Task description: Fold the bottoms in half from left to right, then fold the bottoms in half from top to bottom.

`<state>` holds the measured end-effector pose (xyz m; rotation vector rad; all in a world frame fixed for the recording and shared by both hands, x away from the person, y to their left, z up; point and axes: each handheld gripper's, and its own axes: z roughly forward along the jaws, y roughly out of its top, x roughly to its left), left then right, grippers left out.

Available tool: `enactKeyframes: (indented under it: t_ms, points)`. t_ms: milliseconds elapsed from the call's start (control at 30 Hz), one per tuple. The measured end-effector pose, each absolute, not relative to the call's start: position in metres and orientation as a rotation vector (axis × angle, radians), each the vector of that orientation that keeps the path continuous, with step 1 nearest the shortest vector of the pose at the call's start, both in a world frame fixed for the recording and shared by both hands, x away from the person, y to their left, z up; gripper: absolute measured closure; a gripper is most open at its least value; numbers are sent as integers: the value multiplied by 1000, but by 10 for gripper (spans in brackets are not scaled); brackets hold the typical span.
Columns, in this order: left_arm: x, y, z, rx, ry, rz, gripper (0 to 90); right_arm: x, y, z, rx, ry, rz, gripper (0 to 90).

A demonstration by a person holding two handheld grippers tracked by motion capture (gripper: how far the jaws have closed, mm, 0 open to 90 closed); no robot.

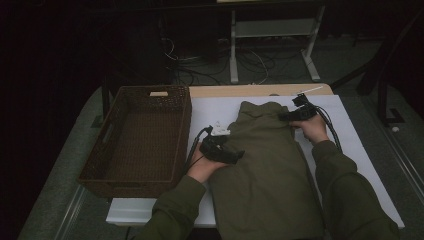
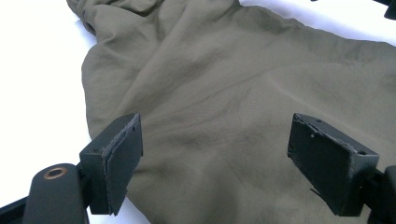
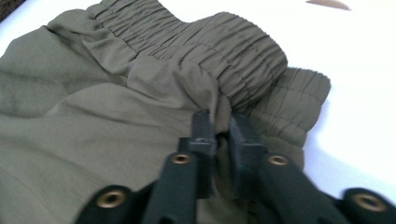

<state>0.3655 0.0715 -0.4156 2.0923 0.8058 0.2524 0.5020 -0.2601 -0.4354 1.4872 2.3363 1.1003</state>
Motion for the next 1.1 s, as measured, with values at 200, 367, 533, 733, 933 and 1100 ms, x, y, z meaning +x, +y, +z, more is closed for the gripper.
enactKeyframes:
  t_ms: [200, 367, 533, 733, 933, 1100]
  points:
    - [365, 72, -415, 2091, 807, 256, 175, 501, -263, -426, 1432, 2299, 1061, 863]
    - [366, 73, -415, 2094, 812, 259, 175, 499, -273, -422, 1442, 2290, 1014, 863]
    - [365, 72, -415, 2094, 811, 261, 175, 498, -277, -430, 1491, 2238, 966, 621]
    - [366, 72, -416, 2090, 821, 261, 175, 502, -282, -441, 1591, 2250, 978, 542]
    - [370, 72, -416, 2084, 836, 270, 175, 503, -282, -446, 1657, 2254, 997, 611]
    - [376, 69, -416, 2090, 848, 279, 175, 500, -285, -448, 1665, 2242, 1017, 749]
